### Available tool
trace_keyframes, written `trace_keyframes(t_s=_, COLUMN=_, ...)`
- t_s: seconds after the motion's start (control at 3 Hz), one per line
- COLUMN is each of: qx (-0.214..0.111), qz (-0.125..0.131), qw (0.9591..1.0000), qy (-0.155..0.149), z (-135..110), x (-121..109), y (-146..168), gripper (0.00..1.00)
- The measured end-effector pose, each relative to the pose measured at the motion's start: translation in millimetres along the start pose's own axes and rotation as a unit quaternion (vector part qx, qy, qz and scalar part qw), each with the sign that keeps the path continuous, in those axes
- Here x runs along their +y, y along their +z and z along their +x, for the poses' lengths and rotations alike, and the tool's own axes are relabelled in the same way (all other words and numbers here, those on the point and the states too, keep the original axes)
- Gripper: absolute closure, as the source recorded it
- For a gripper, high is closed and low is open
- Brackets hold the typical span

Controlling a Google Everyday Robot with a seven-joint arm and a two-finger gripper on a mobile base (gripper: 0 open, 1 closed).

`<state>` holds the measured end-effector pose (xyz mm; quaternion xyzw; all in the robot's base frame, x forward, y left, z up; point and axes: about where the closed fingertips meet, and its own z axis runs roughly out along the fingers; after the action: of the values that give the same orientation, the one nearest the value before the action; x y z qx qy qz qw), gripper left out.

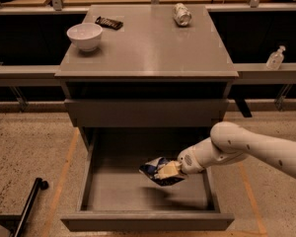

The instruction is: Place blue chip bag into middle drawer

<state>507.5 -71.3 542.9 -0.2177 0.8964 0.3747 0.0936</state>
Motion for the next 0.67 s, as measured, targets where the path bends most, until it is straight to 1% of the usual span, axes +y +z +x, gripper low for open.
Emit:
trace_keyframes(t_s=0.33, qx=0.021, qz=-0.010, qw=0.9989, qy=0.042, z=21.0, x=-24.6, y=28.5, gripper=0.60)
trace_keyframes(t_s=0.67, qx=0.029, qz=-0.008, qw=0.9967, qy=0.075, z=39.2, x=-38.7, y=39.0, gripper=0.35)
